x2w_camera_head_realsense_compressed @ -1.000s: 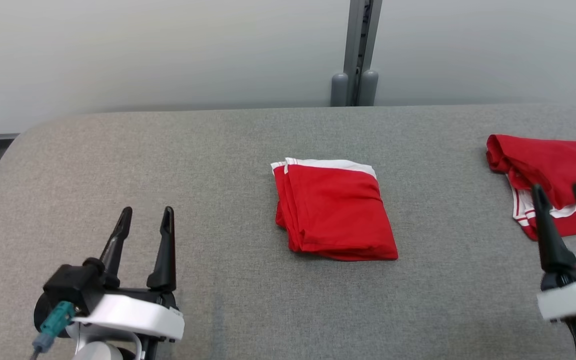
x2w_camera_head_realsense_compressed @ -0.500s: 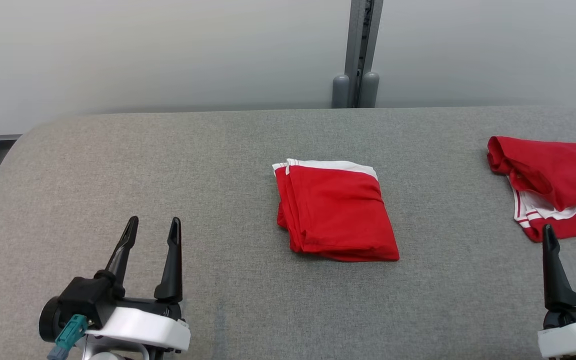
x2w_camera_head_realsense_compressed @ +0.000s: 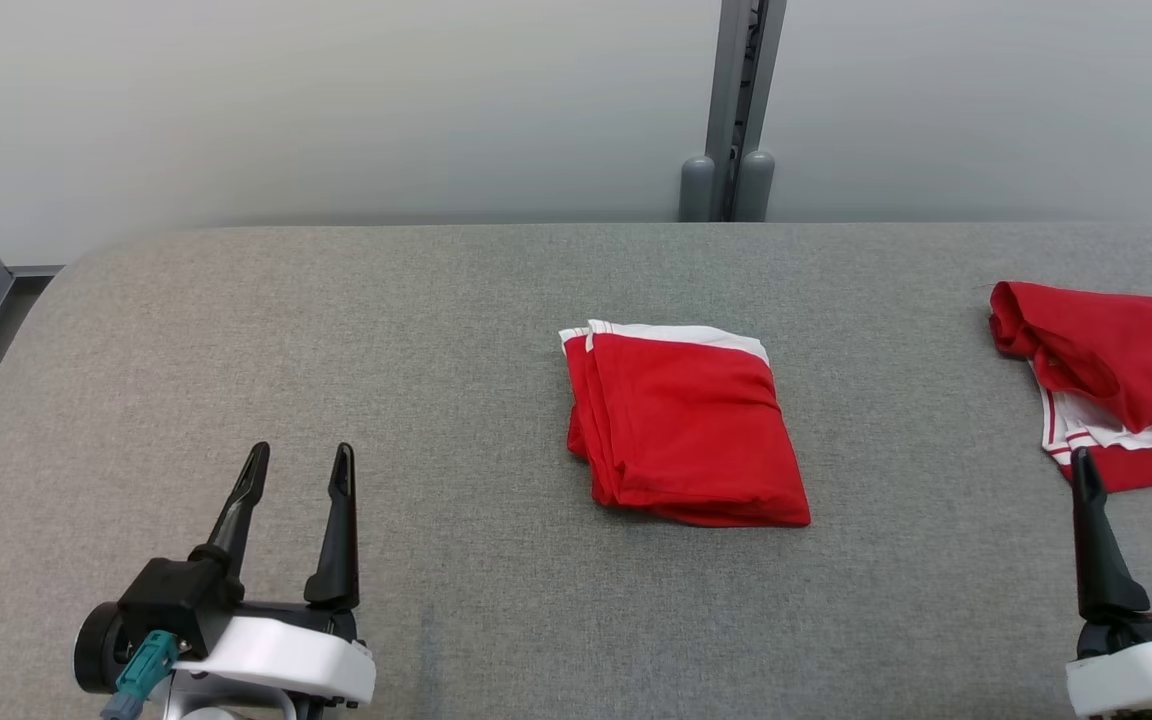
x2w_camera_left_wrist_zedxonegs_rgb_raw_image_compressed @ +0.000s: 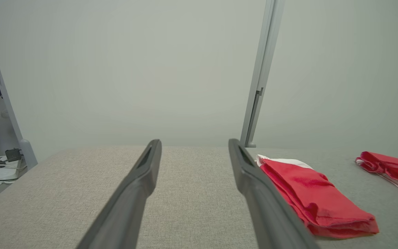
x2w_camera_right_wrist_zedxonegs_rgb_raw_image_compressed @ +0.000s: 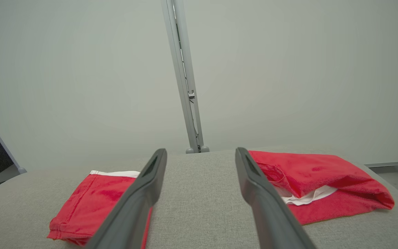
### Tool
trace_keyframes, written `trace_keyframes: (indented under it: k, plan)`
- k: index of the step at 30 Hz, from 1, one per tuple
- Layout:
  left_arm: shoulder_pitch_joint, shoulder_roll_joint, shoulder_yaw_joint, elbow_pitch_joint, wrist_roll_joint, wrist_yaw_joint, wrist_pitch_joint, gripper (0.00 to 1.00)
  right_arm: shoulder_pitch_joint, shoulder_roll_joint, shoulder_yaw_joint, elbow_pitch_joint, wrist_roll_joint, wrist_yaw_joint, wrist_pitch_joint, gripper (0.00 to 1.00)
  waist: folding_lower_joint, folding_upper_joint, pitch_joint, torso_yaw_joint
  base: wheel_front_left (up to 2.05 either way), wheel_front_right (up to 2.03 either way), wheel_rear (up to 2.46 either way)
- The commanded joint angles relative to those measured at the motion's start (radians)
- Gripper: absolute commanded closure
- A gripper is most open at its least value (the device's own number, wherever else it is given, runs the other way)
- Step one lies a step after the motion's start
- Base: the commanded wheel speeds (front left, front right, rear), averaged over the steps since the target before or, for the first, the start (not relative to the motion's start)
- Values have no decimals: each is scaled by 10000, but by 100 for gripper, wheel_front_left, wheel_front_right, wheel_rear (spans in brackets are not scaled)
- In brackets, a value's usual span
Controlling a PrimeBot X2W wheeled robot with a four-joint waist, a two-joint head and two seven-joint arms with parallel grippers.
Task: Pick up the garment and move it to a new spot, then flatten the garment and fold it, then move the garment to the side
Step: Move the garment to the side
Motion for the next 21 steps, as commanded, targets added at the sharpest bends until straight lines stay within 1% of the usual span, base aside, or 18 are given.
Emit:
trace_keyframes:
  k: [1, 4, 7, 9, 10, 18, 19, 21]
  plan:
    - [37, 8, 83, 18, 54, 5, -13, 0, 9, -37, 56, -61, -38, 8, 49, 0, 0, -1, 12, 26, 0, 0, 0]
    - [-7, -37, 96, 7, 79, -22, -13, 0, -307, -94, 221, 130, 162, 8, 269, 0, 0, -1, 84, 92, 0, 0, 0]
    - [-187, -95, 43, 6, 108, -104, -13, 0, -852, -266, 676, 795, 592, 8, 946, 0, 0, -1, 246, 249, 0, 0, 0]
    - [-345, -136, -8, 27, 115, -155, -13, 0, -1501, -423, 942, 1318, 1006, 8, 1394, 0, 0, -1, 397, 430, 0, 0, 0]
    - [-345, -136, -8, 27, 115, -155, -13, 0, -1501, -423, 942, 1318, 1006, 8, 1394, 0, 0, -1, 397, 430, 0, 0, 0]
    - [-801, -336, -104, 194, 73, -358, -13, 0, -4097, -1156, 1898, 4034, 2795, 8, 2987, 0, 0, -1, 1028, 1370, 0, 0, 0]
    - [-850, -394, -91, 258, 77, -407, -13, 0, -4487, -1274, 2087, 4761, 3132, 6, 3540, 0, 0, -1, 1128, 1620, 0, 0, 0]
    - [-936, -439, -49, 296, 94, -465, -13, 0, -4881, -1291, 2194, 5283, 3439, 8, 3980, 0, 0, -1, 1204, 1833, 0, 0, 0]
